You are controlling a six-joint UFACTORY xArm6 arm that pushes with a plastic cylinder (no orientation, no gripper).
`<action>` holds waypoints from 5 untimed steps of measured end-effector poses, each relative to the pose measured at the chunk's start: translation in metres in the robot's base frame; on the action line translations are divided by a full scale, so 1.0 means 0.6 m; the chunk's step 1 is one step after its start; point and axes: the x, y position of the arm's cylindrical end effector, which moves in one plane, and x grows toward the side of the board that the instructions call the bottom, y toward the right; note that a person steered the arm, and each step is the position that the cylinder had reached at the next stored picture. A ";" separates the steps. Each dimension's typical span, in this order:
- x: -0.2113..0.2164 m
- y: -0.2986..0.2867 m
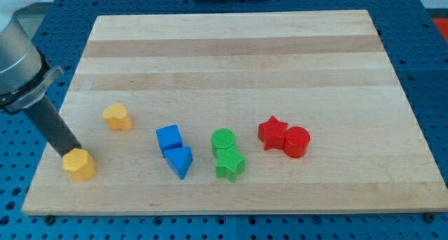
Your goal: Push the yellow heart and the yellow hexagon towards the bottom left
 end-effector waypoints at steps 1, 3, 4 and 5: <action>-0.113 0.000; -0.259 0.126; -0.182 0.192; -0.168 0.184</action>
